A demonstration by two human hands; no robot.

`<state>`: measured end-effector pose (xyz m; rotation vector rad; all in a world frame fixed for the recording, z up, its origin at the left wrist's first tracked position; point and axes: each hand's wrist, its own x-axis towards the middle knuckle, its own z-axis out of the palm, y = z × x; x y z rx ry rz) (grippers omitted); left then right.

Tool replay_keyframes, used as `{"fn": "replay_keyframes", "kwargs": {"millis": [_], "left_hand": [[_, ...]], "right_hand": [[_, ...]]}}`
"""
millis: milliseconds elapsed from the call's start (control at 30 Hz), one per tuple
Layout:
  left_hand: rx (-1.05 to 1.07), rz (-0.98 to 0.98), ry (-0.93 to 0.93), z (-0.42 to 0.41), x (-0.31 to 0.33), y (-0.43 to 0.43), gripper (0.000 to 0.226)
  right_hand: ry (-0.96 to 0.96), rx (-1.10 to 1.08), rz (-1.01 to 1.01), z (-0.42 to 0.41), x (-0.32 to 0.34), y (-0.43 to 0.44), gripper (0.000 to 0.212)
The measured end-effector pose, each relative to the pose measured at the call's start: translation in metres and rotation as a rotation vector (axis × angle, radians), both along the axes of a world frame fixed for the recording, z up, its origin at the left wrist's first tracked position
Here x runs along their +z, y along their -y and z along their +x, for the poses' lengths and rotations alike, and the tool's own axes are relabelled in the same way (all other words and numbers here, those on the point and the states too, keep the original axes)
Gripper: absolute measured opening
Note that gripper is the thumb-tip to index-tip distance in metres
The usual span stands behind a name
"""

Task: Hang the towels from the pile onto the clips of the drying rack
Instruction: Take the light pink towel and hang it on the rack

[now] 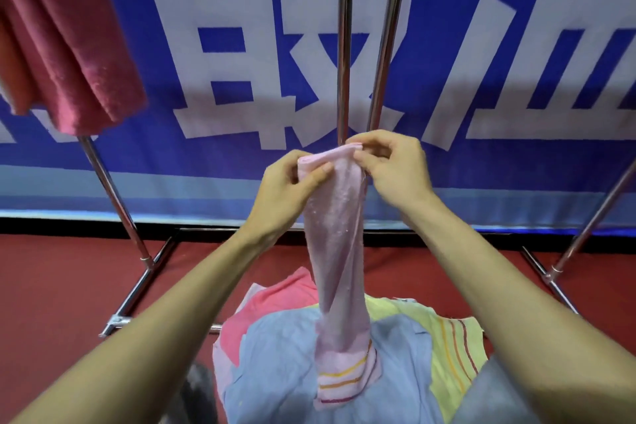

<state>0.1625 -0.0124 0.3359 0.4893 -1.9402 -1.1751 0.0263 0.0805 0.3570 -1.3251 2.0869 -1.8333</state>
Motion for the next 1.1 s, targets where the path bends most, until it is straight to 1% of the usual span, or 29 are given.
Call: {"fn": "replay_keyframes", "kwargs": {"millis": [100, 167, 267, 333, 400, 433, 500, 567, 633, 733, 833, 900, 933, 1000, 1100], "left_hand": [[-0.055, 0.025, 0.023, -0.002, 0.031, -0.002, 0.006], [-0.032, 0.018, -0.024, -0.002, 0.055, -0.004, 0.007], [-0.005, -0.101, -0.150, -0.005, 0.113, -0.012, 0.014], [-0.011, -0.176, -0.225, -0.006, 0.162, -0.019, 0.014], [-0.050, -0.237, -0.245, -0.006, 0.206, -0.024, 0.013], [-0.062, -0.268, -0.222, -0.006, 0.221, -0.026, 0.013], [-0.051, -0.326, -0.165, -0.003, 0.237, -0.031, 0.014], [-0.050, -0.344, -0.168, 0.000, 0.245, -0.038, 0.016], [-0.048, -0.318, -0.201, 0.004, 0.250, -0.046, 0.014], [-0.039, -0.283, -0.195, 0.006, 0.257, -0.055, 0.012], [-0.004, -0.207, -0.205, 0.003, 0.259, -0.055, 0.015], [0.015, -0.164, -0.209, 0.001, 0.262, -0.056, 0.018], [0.029, -0.148, -0.210, 0.000, 0.264, -0.056, 0.020], [0.041, -0.095, -0.236, 0.000, 0.270, -0.059, 0.018], [0.070, 0.073, -0.280, 0.001, 0.276, -0.057, 0.019]], "right_hand": [[0.064, -0.029, -0.085, 0.001, 0.038, 0.002, 0.019], [0.069, -0.040, -0.103, 0.005, 0.061, -0.003, 0.019], [0.073, -0.060, -0.181, 0.010, 0.112, -0.010, 0.019], [0.046, -0.057, -0.309, 0.012, 0.158, -0.015, 0.017], [0.016, -0.027, -0.447, 0.013, 0.198, -0.020, 0.017], [0.019, -0.027, -0.463, 0.014, 0.210, -0.021, 0.018], [0.054, -0.061, -0.425, 0.018, 0.217, -0.025, 0.020], [0.069, -0.090, -0.426, 0.020, 0.217, -0.030, 0.019], [0.095, -0.093, -0.445, 0.022, 0.222, -0.035, 0.017], [0.117, -0.087, -0.451, 0.024, 0.231, -0.044, 0.014], [0.108, -0.073, -0.419, 0.025, 0.232, -0.047, 0.016], [0.114, -0.032, -0.394, 0.024, 0.229, -0.047, 0.013], [0.119, -0.009, -0.378, 0.024, 0.228, -0.047, 0.016], [0.147, 0.067, -0.308, 0.027, 0.223, -0.048, 0.035], [0.156, 0.253, -0.086, 0.031, 0.207, -0.052, 0.056]]}}
